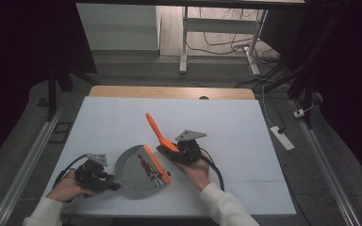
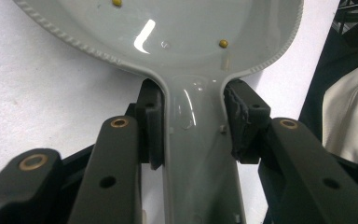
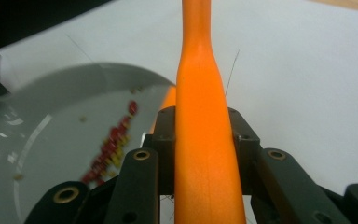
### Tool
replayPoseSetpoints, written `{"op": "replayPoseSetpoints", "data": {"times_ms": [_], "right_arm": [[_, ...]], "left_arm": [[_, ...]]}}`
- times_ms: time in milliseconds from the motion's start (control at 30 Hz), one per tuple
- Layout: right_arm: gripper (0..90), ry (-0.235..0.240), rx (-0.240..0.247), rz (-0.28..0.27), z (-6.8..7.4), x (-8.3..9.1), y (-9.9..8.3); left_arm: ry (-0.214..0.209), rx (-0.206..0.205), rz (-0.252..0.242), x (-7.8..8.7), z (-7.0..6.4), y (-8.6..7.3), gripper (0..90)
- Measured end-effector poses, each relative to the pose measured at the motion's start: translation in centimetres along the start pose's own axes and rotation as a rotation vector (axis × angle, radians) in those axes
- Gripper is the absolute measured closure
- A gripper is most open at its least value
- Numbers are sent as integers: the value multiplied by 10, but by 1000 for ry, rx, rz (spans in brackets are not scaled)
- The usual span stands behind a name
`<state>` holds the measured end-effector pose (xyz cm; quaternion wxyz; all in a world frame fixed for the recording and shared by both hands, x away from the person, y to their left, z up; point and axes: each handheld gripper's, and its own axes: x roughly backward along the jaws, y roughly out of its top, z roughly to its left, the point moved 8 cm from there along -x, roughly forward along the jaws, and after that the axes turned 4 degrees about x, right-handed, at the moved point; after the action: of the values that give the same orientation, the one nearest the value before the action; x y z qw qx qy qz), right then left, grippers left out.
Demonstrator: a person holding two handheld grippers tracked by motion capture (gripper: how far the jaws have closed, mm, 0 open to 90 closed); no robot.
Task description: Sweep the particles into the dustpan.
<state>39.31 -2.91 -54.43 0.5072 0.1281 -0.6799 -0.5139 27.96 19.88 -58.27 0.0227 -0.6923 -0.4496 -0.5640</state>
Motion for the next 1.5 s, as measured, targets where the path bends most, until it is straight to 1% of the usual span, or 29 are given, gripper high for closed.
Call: {"op": "replayPoseSetpoints", "data": {"times_ms": [67,133,200,267,333,400,467,500,533,567,600,667,700,733,800,900,933,1033,1133,1167,1233,1300,1333,1400,1467,1500], "right_arm": [[702,-15,-5,18,-3,2,-6],[701,-15,-12,35,-2,4,-12],[701,-10,-13,46,1,5,-18],[702,6,-20,41,7,6,-19],[702,35,-36,43,14,5,-19],[702,78,-63,29,25,3,-20],[702,89,-65,23,34,1,-18],[702,109,-71,13,38,1,-16],[702,141,-91,5,43,0,-14],[702,163,-101,4,48,-1,-13],[702,173,-96,4,52,-3,-11],[702,187,-70,-16,57,-2,-5],[702,186,-59,-32,57,0,-2],[702,176,-48,-47,56,3,2],[702,145,-38,-70,49,9,8],[702,104,-53,-94,33,18,12],[702,85,-56,-91,27,21,11],[702,52,-66,-81,13,24,6],[702,-5,-48,-37,3,22,-3],[702,-16,-47,-17,1,21,-7],[702,-40,-36,19,-1,18,-15],[702,-42,-20,59,2,14,-23],[703,-36,-21,42,4,14,-24],[703,2,-29,58,12,13,-24],[703,16,-18,58,20,13,-25],[703,30,-23,59,25,13,-25]], "left_arm": [[0,0,0,0,0,0,615],[1,2,-1,0,0,0,615],[2,2,1,0,0,0,615],[2,2,0,0,-1,0,615],[4,3,0,0,-1,0,615],[4,3,0,0,-1,0,615],[3,2,0,0,-1,0,615],[4,2,2,0,-1,0,615],[3,2,1,0,0,0,615],[2,2,1,0,0,0,615],[3,2,1,0,0,0,615],[0,2,0,0,-1,0,615],[2,2,-1,0,0,0,615],[0,3,0,0,0,0,615],[0,2,-1,0,0,0,615],[1,3,0,0,0,0,615],[2,3,0,0,0,0,615],[2,2,0,0,0,0,615],[3,1,-2,1,0,0,615],[5,4,-1,2,-1,-1,615],[9,5,2,4,-1,-2,615],[9,3,5,5,-1,-4,615],[10,8,6,6,-1,-4,616],[10,9,7,6,-1,-4,616],[11,10,7,6,-1,-4,616],[11,9,7,6,-1,-4,616]]}}
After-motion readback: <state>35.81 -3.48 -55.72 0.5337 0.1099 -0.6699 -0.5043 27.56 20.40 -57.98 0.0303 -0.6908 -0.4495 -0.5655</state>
